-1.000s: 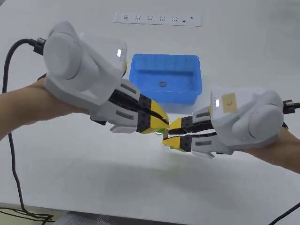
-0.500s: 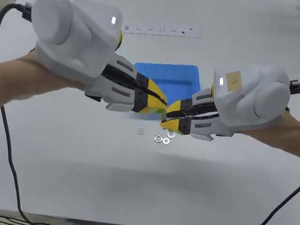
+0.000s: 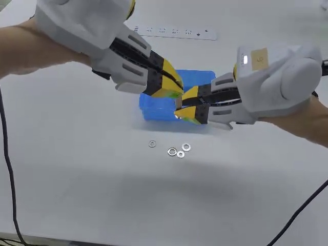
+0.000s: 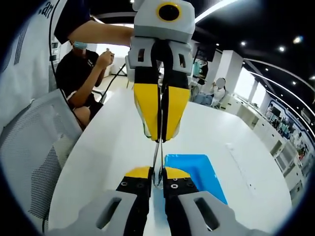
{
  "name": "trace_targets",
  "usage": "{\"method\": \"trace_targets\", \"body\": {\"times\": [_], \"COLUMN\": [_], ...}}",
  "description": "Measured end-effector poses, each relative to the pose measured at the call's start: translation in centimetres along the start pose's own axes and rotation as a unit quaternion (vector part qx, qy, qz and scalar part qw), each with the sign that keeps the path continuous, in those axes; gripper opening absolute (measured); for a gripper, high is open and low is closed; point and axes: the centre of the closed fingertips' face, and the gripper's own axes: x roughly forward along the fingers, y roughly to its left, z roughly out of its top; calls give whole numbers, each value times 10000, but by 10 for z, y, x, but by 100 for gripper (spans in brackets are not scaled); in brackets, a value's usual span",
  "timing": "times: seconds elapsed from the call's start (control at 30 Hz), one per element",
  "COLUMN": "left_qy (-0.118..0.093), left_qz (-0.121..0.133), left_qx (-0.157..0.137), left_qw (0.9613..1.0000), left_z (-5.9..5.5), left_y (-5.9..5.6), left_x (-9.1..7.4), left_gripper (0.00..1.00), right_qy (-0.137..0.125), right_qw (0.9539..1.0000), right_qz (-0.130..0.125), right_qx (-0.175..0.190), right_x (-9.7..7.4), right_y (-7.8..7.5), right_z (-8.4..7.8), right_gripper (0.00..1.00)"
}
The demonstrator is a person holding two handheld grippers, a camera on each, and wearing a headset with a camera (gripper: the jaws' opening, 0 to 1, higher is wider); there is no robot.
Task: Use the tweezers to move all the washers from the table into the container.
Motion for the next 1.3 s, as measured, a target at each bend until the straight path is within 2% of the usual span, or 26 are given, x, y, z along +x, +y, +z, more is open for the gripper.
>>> {"method": "trace_targets", "body": {"times": [0.3,0.6,0.93,1.03,1.2,1.3], "left_qy": [0,39,82,153,195,205], "left_qz": [51,97,136,135,148,145], "left_qx": [70,62,-70,-159,-322,-361], "left_qw": [10000,9999,9998,9997,9992,9990], "left_z": [2,-10,-34,-46,-62,-67], "left_y": [21,45,76,84,95,97], "left_x": [-1,3,18,25,33,39], "left_gripper": [6,6,6,6,6,6], "right_qy": [-46,-68,69,120,196,229], "right_qw": [9999,9997,9996,9995,9992,9988], "right_qz": [-127,-210,-216,-193,-156,-145], "right_qx": [-9,72,146,208,314,399], "right_x": [2,13,33,42,55,57], "right_y": [-24,-43,-67,-72,-78,-79], "right_z": [-1,-9,-34,-44,-57,-65], "right_gripper": [9,9,10,10,10,10]}}
